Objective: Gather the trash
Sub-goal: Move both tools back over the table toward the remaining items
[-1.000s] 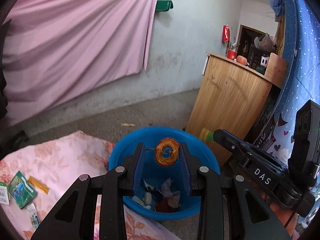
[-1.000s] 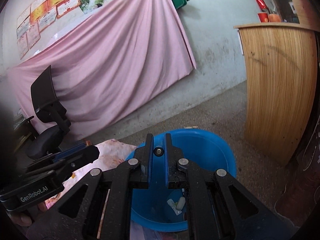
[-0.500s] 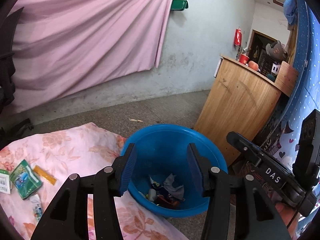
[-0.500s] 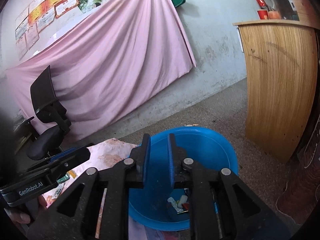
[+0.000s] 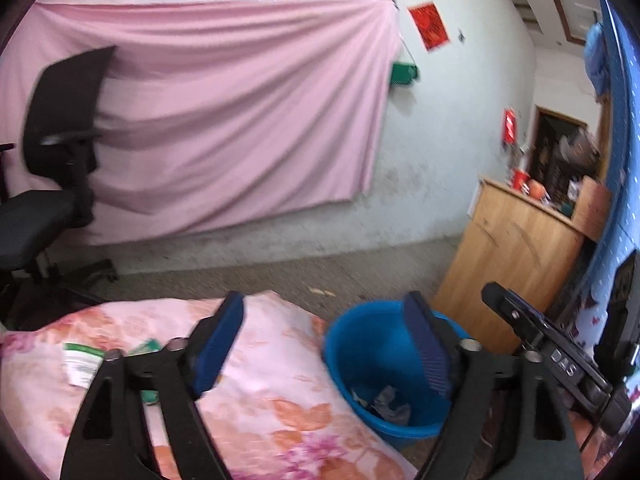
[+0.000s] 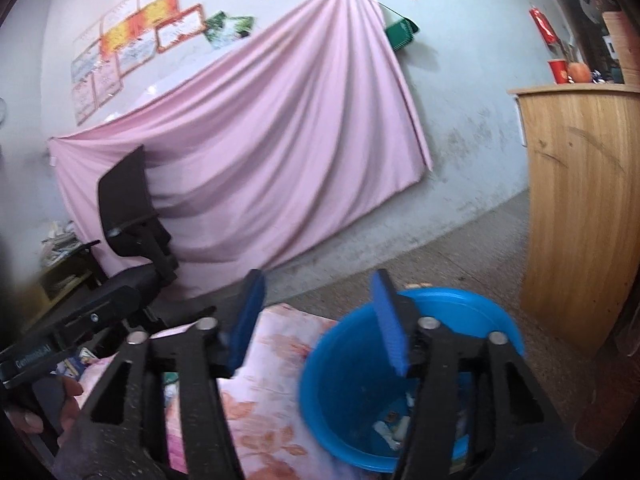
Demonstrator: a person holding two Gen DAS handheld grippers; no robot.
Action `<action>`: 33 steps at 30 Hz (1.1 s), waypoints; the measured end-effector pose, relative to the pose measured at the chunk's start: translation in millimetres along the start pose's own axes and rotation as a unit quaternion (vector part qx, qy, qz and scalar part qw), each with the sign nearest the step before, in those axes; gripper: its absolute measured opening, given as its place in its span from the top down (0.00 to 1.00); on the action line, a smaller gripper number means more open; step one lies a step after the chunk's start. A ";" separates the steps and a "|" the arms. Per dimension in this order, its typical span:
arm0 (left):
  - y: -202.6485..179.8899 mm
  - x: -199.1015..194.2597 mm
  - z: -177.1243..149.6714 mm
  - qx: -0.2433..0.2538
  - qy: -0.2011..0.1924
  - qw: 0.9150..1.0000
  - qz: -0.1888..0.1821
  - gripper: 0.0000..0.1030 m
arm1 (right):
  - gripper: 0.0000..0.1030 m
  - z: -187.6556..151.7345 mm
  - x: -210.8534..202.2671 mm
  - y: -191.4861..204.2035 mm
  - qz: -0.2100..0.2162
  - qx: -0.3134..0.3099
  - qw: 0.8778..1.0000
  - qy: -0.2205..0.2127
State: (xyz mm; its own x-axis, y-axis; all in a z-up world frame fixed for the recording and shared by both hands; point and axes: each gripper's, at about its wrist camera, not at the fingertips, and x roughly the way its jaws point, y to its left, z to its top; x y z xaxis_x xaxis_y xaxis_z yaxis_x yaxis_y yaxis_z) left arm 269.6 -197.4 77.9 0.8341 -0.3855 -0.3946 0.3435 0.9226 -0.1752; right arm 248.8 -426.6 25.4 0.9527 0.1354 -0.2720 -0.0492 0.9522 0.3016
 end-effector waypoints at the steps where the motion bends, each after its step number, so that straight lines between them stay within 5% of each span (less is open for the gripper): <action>1: 6.9 -9.6 -0.3 -0.005 -0.015 1.000 0.010 0.13 | 0.11 0.3 -1.0 4.6 0.004 -0.003 1.000 -0.005; 3: 19.2 -26.8 -2.4 -0.010 -0.038 0.999 0.030 0.04 | 0.00 1.7 -4.9 21.5 0.018 -0.016 0.999 -0.027; 10: 60.6 -77.9 -13.6 -0.018 -0.089 0.991 0.100 0.02 | 0.00 -4.1 -20.8 78.7 0.076 -0.064 0.990 -0.096; 20: 109.2 -138.6 -25.0 -0.009 -0.128 0.977 0.172 0.02 | 0.00 -19.9 -29.0 129.8 0.121 -0.092 0.978 -0.140; 26: 127.7 -154.6 -46.4 -0.005 -0.146 0.970 0.196 0.02 | 0.00 -30.2 -26.5 150.3 0.133 -0.113 0.975 -0.139; 33: 141.0 -151.2 -69.5 0.002 -0.123 0.970 0.211 0.02 | 0.00 -47.9 -1.7 169.9 0.120 -0.151 0.978 -0.077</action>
State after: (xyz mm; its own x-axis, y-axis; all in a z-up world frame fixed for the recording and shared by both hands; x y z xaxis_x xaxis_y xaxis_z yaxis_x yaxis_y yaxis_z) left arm 162.0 -9.7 50.2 0.9782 0.0394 -0.2039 -0.0489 0.9979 -0.0420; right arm 224.4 -251.9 33.3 0.9353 0.3449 -0.0786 -0.3419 0.9384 0.0500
